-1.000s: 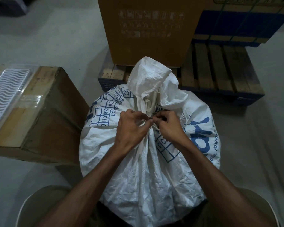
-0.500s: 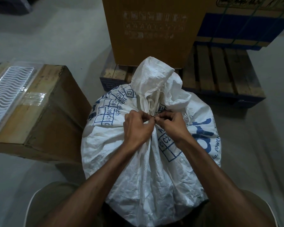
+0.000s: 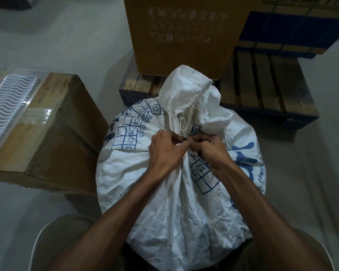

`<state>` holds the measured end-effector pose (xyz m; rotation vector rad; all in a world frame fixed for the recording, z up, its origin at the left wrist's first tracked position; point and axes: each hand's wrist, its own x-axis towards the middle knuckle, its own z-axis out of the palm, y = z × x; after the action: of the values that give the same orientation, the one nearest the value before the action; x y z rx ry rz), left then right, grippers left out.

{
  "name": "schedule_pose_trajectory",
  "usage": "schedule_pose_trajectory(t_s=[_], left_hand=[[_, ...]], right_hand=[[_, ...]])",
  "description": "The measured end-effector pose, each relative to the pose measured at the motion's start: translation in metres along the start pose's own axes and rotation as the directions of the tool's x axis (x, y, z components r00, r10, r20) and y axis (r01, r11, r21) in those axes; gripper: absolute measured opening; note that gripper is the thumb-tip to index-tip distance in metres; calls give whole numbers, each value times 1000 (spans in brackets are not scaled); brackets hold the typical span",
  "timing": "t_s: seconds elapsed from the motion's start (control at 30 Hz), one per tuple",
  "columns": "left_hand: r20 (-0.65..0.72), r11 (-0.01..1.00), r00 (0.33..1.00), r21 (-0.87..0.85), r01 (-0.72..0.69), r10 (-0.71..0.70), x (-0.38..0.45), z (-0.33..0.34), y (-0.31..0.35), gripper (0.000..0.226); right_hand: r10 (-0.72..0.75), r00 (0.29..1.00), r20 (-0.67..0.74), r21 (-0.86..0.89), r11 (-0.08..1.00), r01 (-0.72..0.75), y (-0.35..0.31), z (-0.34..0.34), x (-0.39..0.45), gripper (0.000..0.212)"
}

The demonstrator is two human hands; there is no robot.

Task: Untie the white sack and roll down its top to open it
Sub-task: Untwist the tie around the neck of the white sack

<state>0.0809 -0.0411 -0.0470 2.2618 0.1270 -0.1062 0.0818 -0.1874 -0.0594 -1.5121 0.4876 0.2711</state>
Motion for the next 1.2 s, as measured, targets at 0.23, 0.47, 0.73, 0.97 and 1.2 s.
schedule_pose_trajectory(t_s=[0.23,0.47,0.73,0.97,1.2], left_hand=[[9,969,984,172,-177,178,-1,2,-6,24],[140,971,979,168,-170,147,12,-5,-7,26],[68,959,993,261,-112,97,11,-11,3,33],[64,858,973,461,-225,221,9,-23,16,70],[21,881,984,444,-165,174,6,-15,3,32]], right_hand=[[91,996,18,-17,996,-90,-2,-3,7,10],[-232,971,56,-427,874,233,-4,-4,3,11],[-661,715,228,-697,401,594,6,3,-4,17],[-756,589,285,-835,106,540,9,5,-9,23],[-671,724,161,-739,404,539,1,-6,1,18]])
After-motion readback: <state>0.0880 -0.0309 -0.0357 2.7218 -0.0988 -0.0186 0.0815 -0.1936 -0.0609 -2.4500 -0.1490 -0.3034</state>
